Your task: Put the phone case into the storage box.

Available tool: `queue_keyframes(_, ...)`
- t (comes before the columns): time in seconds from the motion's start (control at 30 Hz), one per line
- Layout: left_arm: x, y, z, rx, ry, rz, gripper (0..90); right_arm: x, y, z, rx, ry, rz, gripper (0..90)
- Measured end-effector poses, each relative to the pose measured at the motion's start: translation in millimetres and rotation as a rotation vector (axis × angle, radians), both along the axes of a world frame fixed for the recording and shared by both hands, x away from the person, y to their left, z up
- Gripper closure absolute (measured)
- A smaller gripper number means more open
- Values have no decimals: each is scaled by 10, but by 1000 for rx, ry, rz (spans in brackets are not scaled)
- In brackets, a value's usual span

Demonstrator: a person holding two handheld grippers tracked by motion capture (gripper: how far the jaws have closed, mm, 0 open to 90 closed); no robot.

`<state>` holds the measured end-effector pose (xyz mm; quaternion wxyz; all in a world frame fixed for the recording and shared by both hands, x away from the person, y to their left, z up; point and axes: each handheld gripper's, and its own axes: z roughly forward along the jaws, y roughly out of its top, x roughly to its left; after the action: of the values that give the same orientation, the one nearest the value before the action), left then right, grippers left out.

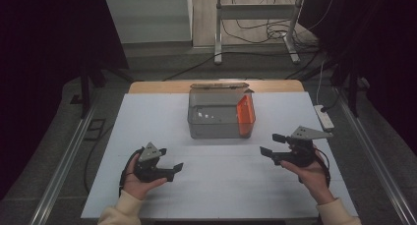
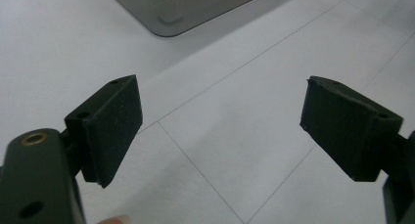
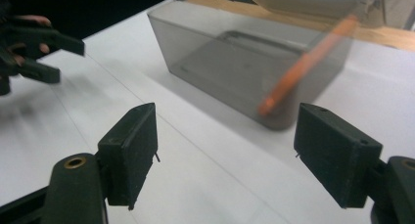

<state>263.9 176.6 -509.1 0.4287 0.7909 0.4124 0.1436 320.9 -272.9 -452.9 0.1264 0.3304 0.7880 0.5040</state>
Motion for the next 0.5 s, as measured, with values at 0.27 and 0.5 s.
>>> queue_keyframes(0.27,-35,21,-13,-6,2,2,154,-167,-270,-249,18,10,-51,244)
queue_keyframes(0.5,-85,76,-45,-6,8,8,154,-181,-278,-412,-20,43,-35,247)
